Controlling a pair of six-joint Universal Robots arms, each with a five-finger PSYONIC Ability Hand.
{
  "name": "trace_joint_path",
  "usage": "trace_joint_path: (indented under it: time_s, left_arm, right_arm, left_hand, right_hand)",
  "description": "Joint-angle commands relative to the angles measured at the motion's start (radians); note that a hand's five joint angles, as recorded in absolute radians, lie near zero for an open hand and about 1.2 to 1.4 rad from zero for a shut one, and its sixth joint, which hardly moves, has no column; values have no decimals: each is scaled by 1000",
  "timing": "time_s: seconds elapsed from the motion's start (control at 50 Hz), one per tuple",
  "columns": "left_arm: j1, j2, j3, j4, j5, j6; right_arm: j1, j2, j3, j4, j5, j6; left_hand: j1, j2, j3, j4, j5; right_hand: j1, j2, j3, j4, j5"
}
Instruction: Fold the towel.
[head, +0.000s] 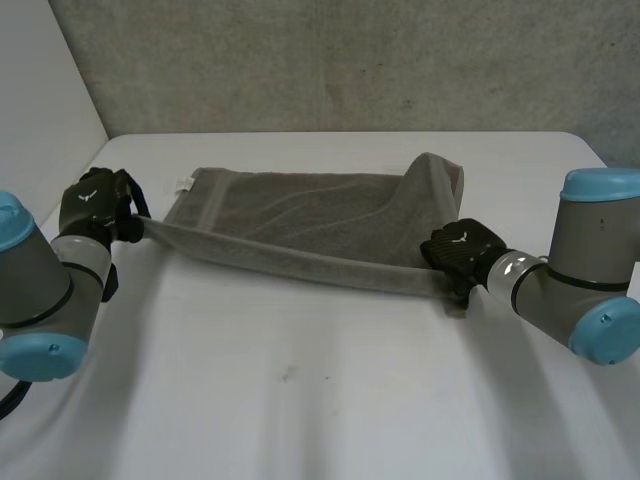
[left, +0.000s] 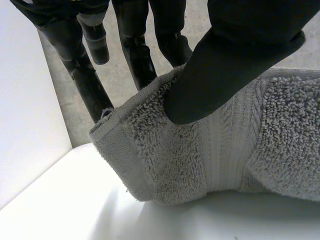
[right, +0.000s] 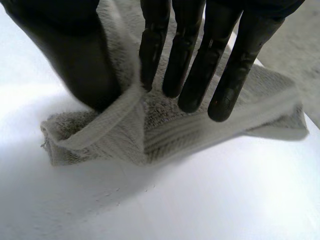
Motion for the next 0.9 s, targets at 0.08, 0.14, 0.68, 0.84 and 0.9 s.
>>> trace_joint_path:
  time_s: [0.08, 0.14, 0.68, 0.84, 0.9]
  left_arm:
    - [41, 33, 6, -4, -1, -9]
    - [71, 47, 7, -4, -3, -13]
    - [103, 65, -2, -7, -3, -14]
    - [107, 70, -1, -7, -3, -14]
    - [108, 70, -1, -7, -3, -14]
  right_arm:
    - [-3, -45, 110, -124, 137, 233]
    - [-6, -47, 140, -166, 151, 315]
    - [-5, -27, 158, -176, 144, 632]
    - [-3, -27, 163, -193, 154, 623]
    - [-3, -33, 164, -209, 158, 612]
  left_hand:
    - [193, 179, 1193, 178, 188]
    - [193, 179, 1193, 178, 188]
    - [193, 179, 1193, 178, 188]
    - [193, 179, 1193, 178, 188]
    - [193, 179, 1193, 178, 188]
  right_hand:
    - [-175, -176, -190, -194, -183]
    - [-163, -164, -178, -182, -172]
    - [98, 97, 83, 79, 90]
    - [593, 592, 579, 575, 585]
    - [593, 592, 579, 575, 585]
